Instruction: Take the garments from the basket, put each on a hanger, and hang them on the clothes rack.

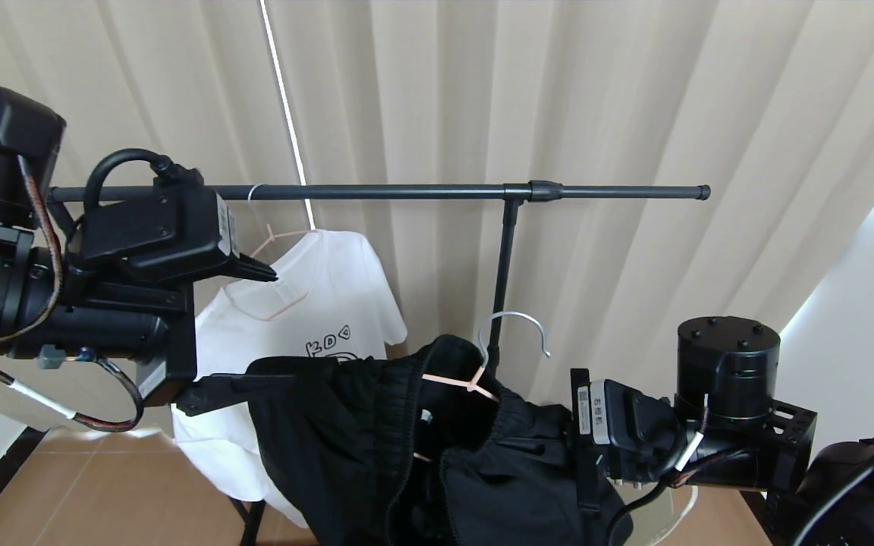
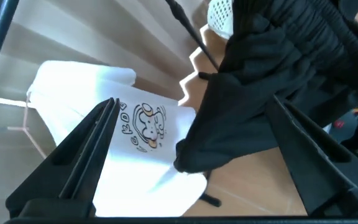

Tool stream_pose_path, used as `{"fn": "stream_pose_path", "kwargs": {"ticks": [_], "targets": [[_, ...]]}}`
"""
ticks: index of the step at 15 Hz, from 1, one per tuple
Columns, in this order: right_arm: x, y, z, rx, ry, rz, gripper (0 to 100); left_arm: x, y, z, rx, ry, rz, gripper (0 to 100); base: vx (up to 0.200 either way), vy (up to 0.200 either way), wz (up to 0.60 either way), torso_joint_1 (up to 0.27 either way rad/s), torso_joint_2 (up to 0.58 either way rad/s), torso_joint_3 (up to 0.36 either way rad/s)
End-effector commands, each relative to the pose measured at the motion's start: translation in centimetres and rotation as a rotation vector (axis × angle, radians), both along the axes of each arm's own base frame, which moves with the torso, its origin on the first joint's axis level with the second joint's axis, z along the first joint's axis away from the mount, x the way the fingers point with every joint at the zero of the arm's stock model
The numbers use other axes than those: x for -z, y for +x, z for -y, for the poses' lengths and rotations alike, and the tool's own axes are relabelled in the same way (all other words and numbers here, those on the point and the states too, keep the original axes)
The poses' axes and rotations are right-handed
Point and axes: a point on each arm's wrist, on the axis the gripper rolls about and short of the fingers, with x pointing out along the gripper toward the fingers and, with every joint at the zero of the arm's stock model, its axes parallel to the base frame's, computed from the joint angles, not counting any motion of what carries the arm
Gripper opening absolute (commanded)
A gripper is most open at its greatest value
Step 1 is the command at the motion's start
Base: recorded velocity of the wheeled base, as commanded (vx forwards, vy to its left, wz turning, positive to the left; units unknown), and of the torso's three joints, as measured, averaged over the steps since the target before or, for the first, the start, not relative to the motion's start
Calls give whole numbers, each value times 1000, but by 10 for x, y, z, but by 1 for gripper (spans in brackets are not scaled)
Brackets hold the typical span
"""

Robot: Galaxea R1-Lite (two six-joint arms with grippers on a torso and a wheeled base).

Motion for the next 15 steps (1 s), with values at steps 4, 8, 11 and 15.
{"fn": "stream_pose_path", "kwargs": {"ticks": [4, 8, 11, 15], "targets": [[-2, 3, 2, 11, 6, 9, 0, 25, 24, 31, 145, 25, -83, 100, 0, 0, 0, 0, 0, 0], [-3, 2, 2, 9, 8, 12, 0, 35, 33, 44, 188, 29, -113, 100, 0, 0, 0, 0, 0, 0], [-2, 0, 3, 7, 5, 10, 0, 37, 36, 51, 225, 11, -122, 100, 0, 0, 0, 0, 0, 0], [-2, -1, 1, 1, 6, 11, 0, 41, 38, 54, 248, 3, -142, 100, 0, 0, 0, 0, 0, 0]]}}
